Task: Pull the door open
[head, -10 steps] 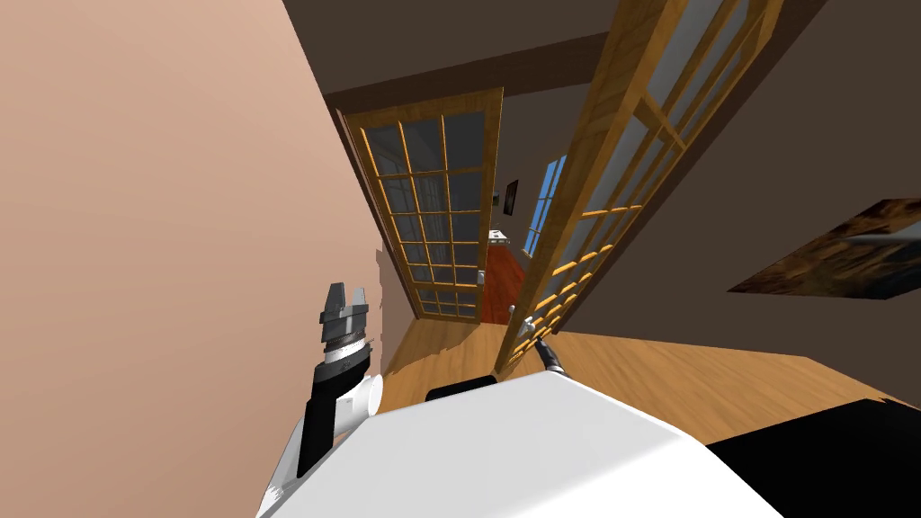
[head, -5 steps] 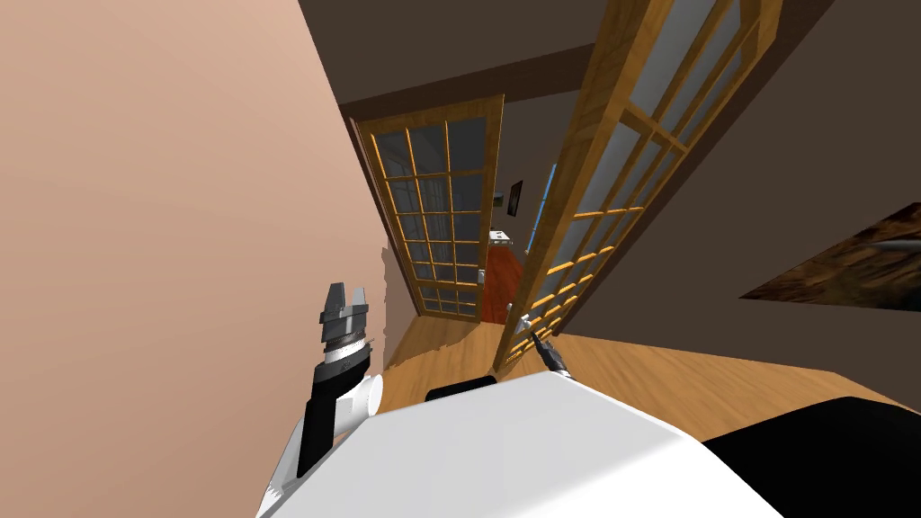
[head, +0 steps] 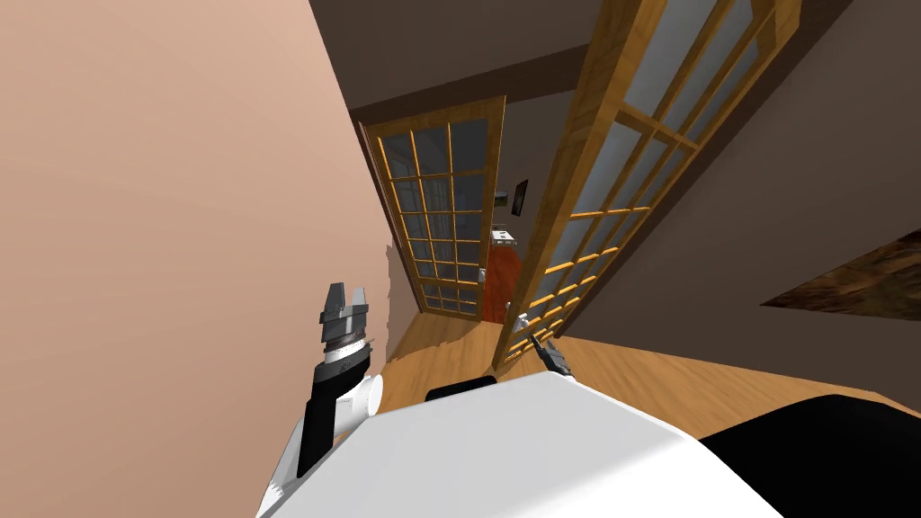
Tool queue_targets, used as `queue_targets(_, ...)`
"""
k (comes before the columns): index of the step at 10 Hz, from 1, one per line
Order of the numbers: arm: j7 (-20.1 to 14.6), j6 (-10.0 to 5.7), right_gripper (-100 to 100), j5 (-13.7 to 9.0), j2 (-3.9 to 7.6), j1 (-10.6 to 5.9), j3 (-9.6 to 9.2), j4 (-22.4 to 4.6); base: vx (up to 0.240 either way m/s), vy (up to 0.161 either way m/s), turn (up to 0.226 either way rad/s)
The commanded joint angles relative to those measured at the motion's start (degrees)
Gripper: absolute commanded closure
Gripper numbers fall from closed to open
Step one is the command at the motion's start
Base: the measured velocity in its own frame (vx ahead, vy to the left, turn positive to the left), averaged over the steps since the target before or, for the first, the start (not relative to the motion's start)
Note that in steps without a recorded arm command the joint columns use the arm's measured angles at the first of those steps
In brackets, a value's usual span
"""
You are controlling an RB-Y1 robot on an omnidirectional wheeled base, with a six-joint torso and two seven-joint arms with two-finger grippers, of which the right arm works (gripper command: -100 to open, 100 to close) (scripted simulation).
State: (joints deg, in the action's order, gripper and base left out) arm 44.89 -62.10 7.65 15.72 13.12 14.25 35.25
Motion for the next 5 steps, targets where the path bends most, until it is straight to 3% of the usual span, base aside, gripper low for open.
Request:
queue_targets(1, 1.8, -0.82, -100, 0.7, 0.49, 0.56, -0.28, 0.6, -0.05, -0.048, 0.041)
queue_targets(3, 5.6, -3.96, -100, 3.0, 1.57, 2.11, -1.13, 1.5, -0.065, -0.042, 0.084)
queue_targets(4, 6.2, -3.96, -100, 3.0, 1.57, 2.11, -1.13, 1.5, -0.053, -0.035, 0.039)
queue_targets(5, 8.0, -5.42, -100, 4.0, 2.08, 2.85, -1.54, 1.8, -0.039, -0.033, 0.059)
